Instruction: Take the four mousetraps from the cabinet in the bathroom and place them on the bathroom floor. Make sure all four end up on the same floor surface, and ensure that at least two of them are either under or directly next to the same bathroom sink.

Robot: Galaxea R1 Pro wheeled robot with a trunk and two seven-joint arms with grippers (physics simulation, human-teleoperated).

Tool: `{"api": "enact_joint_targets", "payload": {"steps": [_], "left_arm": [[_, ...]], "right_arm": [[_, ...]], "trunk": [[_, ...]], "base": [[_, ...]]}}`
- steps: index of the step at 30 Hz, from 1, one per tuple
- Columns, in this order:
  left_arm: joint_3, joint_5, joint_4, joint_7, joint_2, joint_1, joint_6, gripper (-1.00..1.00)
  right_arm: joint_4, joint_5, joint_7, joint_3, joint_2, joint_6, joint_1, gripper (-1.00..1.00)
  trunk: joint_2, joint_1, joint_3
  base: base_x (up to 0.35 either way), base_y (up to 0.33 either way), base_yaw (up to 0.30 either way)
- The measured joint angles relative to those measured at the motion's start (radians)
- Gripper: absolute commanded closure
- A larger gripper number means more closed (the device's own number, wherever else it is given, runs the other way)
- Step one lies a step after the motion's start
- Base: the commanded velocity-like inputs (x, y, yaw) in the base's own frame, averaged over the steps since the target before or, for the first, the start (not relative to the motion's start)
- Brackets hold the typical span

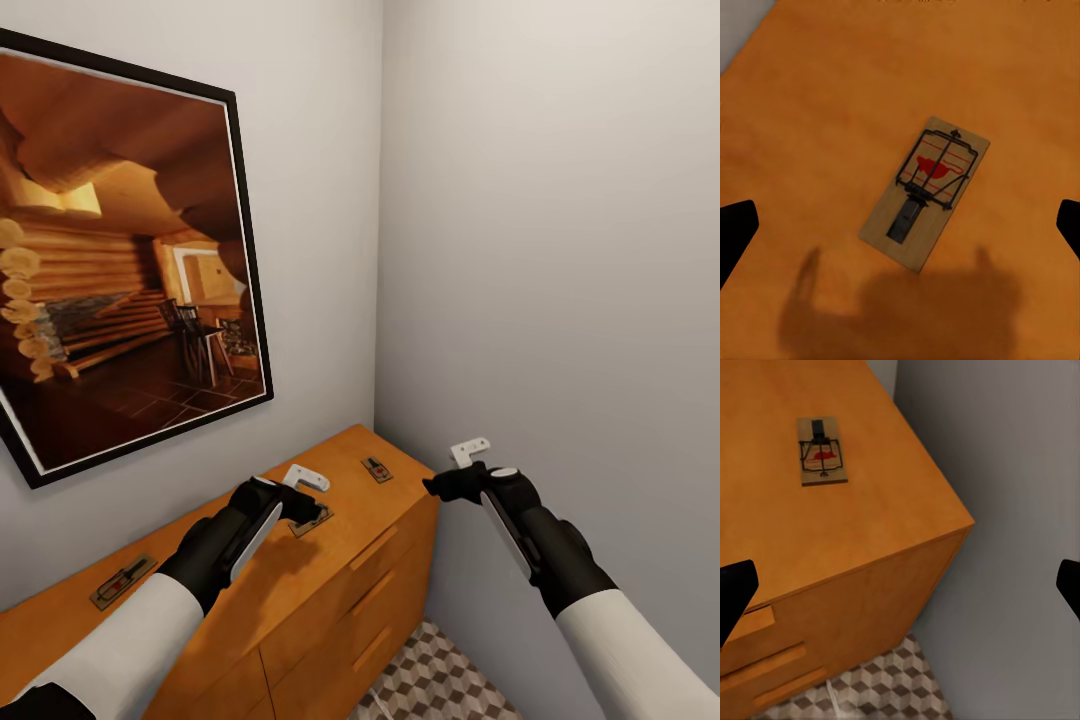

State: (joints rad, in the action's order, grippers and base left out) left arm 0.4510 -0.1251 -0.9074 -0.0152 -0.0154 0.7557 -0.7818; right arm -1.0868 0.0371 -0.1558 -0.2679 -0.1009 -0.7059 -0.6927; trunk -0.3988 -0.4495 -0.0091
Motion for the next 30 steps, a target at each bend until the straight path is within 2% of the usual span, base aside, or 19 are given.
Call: {"api": "enact_joint_targets", "payload": {"steps": [14,20,24,25,30], "left_arm": [[0.002,0.000,0.000,-0.012,-0.001,0.000,0.029,-1.00],[0.009,0.001,0.000,-0.052,-0.002,0.000,0.045,-1.00],[0.059,0.001,0.000,-0.093,-0.001,0.000,0.060,-1.00],[0.060,0.002,0.000,-0.093,-0.001,0.000,0.060,-1.00],[0.155,0.004,-0.001,-0.121,-0.002,0.000,0.073,-1.00]], "right_arm": [[0.010,-0.001,0.003,0.004,0.000,0.011,0.000,-1.00],[0.008,-0.007,0.005,0.007,0.000,0.012,0.000,-1.00],[0.007,-0.006,0.005,0.009,0.000,0.013,0.000,-1.00],[0.007,-0.006,0.005,0.009,0.000,0.013,0.000,-1.00],[0.007,-0.004,0.006,0.009,0.000,0.014,0.000,-1.00]], "trunk": [[0.000,0.000,0.000],[0.000,0.000,0.000],[0.000,0.000,0.000],[0.000,0.000,0.000],[0.000,0.000,0.000]], "base": [[0.000,0.000,0.000],[0.000,0.000,0.000],[0.000,0.000,0.000],[0.000,0.000,0.000],[0.000,0.000,0.000]]}}
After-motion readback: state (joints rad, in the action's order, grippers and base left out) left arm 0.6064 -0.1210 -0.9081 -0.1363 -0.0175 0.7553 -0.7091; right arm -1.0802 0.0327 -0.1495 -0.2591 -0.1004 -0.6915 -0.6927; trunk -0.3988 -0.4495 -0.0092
